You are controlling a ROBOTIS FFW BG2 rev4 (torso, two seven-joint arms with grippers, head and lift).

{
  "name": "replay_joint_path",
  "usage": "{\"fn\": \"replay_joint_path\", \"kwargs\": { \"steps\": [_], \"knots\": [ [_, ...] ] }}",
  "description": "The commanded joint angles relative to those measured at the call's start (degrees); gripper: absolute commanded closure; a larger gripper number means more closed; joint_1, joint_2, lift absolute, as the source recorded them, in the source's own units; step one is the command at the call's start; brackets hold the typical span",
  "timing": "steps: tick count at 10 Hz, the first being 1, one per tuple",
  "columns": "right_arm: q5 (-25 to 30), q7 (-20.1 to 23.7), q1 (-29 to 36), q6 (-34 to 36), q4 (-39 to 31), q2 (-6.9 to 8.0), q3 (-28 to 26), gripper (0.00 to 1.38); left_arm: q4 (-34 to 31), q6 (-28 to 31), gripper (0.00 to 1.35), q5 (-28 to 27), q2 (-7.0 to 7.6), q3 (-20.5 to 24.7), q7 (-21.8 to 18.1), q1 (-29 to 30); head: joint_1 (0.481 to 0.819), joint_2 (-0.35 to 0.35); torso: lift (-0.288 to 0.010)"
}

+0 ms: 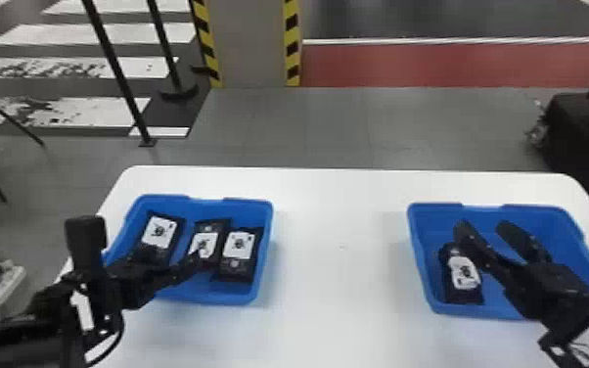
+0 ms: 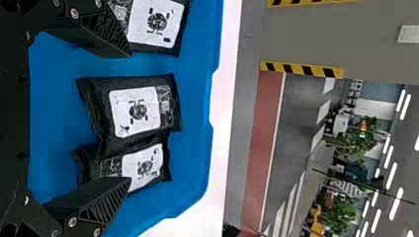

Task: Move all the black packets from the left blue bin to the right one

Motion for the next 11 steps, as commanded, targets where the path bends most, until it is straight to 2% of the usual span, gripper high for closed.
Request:
{"fn": "replay_joint_path", "kwargs": {
  "steps": [1,2,6,7,9,10,11],
  "knots": [
    [-0.55,0.04,0.38,0.0,-0.53,0.12,0.01,0.32,5.16,1.4,0.16,-0.82,1.28,-1.74,-0.02,-4.06,0.695,0.093,-0.11],
    [-0.72,0.04,0.66,0.0,-0.81,0.21,0.01,0.32,6.99,3.51,0.16,-1.7,1.63,-2.62,0.42,-6.03,0.695,0.093,-0.11],
    [-0.11,1.18,1.78,-0.28,-2.36,0.39,1.42,0.32,16.41,3.94,0.17,-3.64,1.89,-3.15,0.77,-11.65,0.695,0.094,-0.11],
    [-0.28,1.36,1.78,-0.28,-1.65,0.39,2.03,0.32,18.8,2.95,0.27,-3.37,2.42,-3.59,0.77,-12.78,0.695,0.101,-0.11],
    [-0.37,1.45,1.78,-0.28,-0.81,0.47,2.91,0.32,21.33,-0.28,0.92,-0.12,3.56,-5.87,0.6,-13.06,0.695,0.111,-0.11],
    [-0.37,1.54,1.78,-0.28,-0.81,0.47,2.91,0.32,21.19,-1.27,1.1,0.32,3.48,-5.96,0.6,-12.64,0.695,0.108,-0.11],
    [-0.37,1.62,1.92,-0.28,-0.81,0.47,2.91,0.32,21.05,-2.81,1.21,1.2,3.3,-6.13,0.33,-12.07,0.695,0.102,-0.11]
  ]
}}
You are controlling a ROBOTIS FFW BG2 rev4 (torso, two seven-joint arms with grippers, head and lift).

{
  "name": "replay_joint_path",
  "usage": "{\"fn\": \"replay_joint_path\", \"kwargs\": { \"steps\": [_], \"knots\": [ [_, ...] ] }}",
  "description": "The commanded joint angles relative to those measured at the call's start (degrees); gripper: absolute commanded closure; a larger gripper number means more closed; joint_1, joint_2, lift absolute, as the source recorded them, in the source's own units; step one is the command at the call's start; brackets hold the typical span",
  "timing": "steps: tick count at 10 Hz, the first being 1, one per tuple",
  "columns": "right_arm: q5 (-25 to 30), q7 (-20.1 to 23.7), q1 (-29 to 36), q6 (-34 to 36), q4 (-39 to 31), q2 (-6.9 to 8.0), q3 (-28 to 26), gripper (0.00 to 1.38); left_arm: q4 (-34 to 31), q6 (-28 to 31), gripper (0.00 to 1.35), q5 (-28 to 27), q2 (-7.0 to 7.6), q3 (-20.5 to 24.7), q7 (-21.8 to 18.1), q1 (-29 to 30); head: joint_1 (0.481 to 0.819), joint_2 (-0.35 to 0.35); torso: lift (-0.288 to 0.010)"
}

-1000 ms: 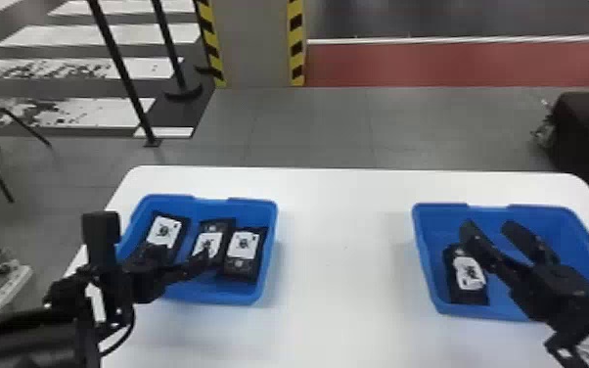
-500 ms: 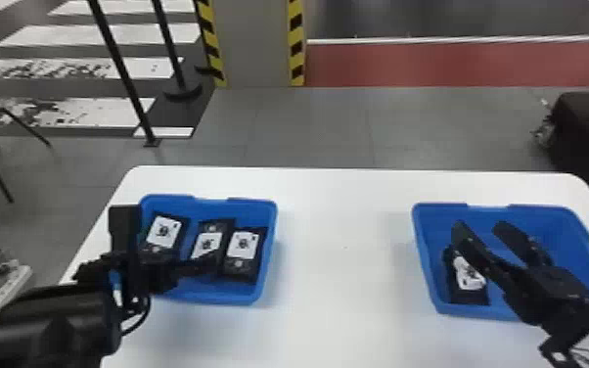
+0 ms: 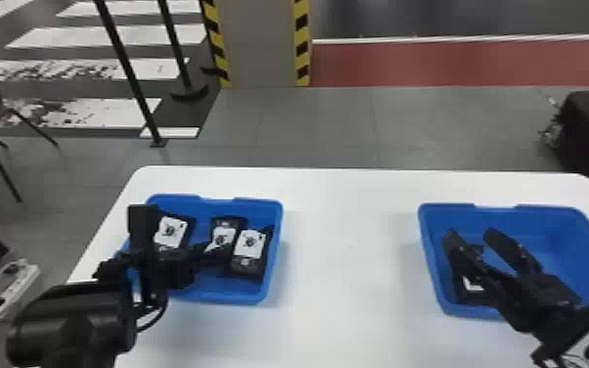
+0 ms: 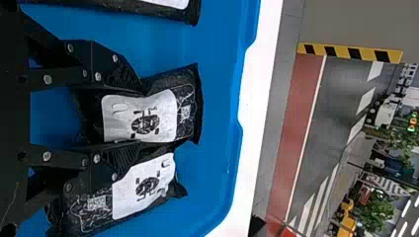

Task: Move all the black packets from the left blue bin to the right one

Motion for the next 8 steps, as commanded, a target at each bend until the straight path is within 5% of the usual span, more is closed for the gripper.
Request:
{"fn": "replay_joint_path", "kwargs": {
  "steps": [1,6,8],
  "knots": [
    [-0.02,0.09,0.04,0.0,0.11,0.0,0.18,0.32,-0.44,-1.45,1.21,0.38,-0.08,-0.12,-1.32,0.65,0.695,0.097,-0.11],
    [-1.16,1.32,0.04,0.0,0.11,0.0,2.64,0.32,-33.2,5.44,1.21,5.48,-1.58,1.12,-2.55,20.48,0.695,0.105,-0.11],
    [-2.04,1.76,-1.23,0.14,2.08,0.0,4.13,0.32,-39.53,6.14,1.21,3.02,-2.54,1.73,-2.9,23.15,0.695,0.103,-0.11]
  ]
}}
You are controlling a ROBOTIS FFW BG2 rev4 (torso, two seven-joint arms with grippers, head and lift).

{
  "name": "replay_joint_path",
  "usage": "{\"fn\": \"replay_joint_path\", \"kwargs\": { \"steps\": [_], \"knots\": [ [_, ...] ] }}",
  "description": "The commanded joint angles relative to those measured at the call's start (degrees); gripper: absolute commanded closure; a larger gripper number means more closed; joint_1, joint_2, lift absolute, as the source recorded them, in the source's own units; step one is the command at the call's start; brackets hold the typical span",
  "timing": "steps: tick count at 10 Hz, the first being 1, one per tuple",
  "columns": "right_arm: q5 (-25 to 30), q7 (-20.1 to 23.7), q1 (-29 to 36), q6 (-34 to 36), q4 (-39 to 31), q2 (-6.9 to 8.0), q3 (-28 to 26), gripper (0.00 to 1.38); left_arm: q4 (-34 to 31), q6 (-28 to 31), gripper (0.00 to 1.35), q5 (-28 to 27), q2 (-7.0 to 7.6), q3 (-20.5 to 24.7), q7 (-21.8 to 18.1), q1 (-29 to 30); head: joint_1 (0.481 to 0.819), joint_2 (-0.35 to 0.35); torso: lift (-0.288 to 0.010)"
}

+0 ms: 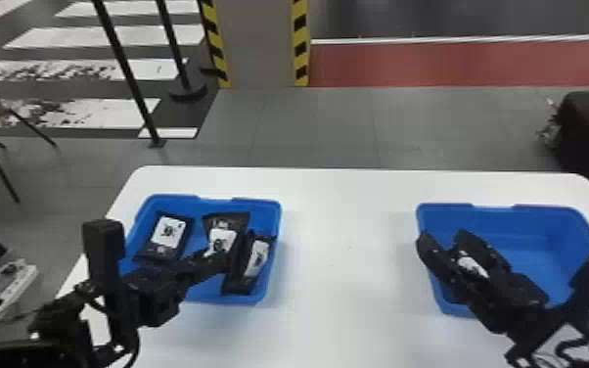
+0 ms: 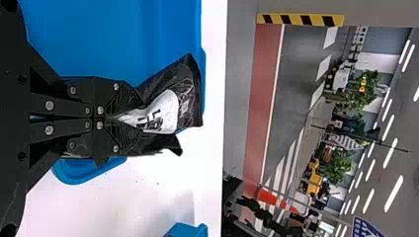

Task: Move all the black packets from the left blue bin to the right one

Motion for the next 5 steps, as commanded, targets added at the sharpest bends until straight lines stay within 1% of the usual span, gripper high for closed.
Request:
{"fn": "replay_joint_path", "kwargs": {
  "steps": [1,3,5],
  "knots": [
    [-0.24,0.32,-0.85,-0.02,1.39,0.0,0.68,0.32,-1.93,0.23,1.21,-2.45,-0.73,1.2,-0.05,0.48,0.695,0.114,-0.11],
    [-0.33,0.5,-0.99,0.12,1.53,0.0,0.68,0.32,-2.77,-0.75,1.21,-2.54,-0.91,2.78,-0.05,0.62,0.695,0.139,-0.11],
    [-0.6,0.59,-0.71,-0.02,1.53,0.0,0.68,0.32,-6.43,-0.89,1.21,-2.8,-0.91,4.19,-0.05,0.76,0.695,0.154,-0.11]
  ]
}}
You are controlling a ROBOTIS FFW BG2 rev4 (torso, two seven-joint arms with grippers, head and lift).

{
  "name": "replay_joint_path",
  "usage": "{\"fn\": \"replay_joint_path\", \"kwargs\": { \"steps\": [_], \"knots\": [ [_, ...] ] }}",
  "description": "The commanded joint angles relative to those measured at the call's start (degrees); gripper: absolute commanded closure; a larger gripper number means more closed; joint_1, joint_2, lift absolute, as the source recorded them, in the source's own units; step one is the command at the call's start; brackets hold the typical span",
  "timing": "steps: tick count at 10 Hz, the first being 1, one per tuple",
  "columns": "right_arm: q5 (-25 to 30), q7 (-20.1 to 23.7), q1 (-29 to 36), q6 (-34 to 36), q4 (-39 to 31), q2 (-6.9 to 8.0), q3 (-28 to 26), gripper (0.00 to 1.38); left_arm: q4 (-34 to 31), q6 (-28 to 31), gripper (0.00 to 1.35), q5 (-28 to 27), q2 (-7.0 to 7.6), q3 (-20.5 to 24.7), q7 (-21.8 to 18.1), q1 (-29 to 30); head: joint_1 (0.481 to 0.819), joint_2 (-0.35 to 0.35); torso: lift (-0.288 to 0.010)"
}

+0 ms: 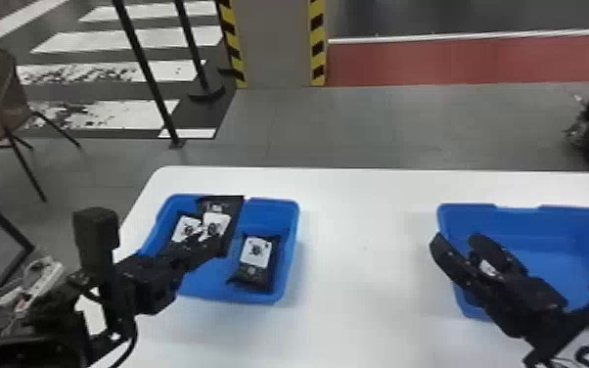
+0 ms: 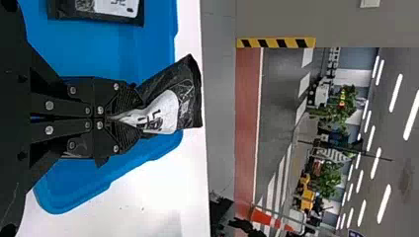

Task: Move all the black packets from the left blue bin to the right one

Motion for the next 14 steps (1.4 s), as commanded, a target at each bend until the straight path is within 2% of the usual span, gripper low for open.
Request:
{"fn": "replay_joint_path", "kwargs": {
  "steps": [1,3,5,8,11,14],
  "knots": [
    [-0.01,0.2,0.03,0.2,0.0,0.0,0.0,0.32,-2.69,-0.17,1.21,0.22,0.0,0.52,-0.26,0.09,0.695,0.163,-0.11],
    [-0.1,1.79,-1.51,2.73,0.42,0.0,0.44,0.32,-1.42,-1.72,1.21,0.39,1.06,-2.21,-3.78,-2.3,0.695,0.159,-0.11],
    [-0.36,5.13,-6.29,3.01,4.78,0.18,0.88,0.33,6.73,-5.66,1.21,1.45,1.76,-5.63,-9.32,-6.8,0.695,0.137,-0.11],
    [-0.71,5.39,-12.62,3.01,9.0,0.26,1.05,0.33,16.72,-7.63,1.21,2.41,1.94,-10.73,-14.77,-13.27,0.695,0.077,-0.11],
    [-1.94,5.65,-17.97,5.68,13.08,0.44,2.99,0.32,24.73,-10.16,1.21,5.58,2.03,-16.36,-16.61,-18.75,0.695,0.021,-0.11],
    [-2.12,5.74,-22.32,5.96,17.16,0.7,3.6,0.3,28.53,-10.86,1.21,6.98,1.67,-20.66,-17.58,-21.7,0.695,-0.022,-0.11]
  ]
}}
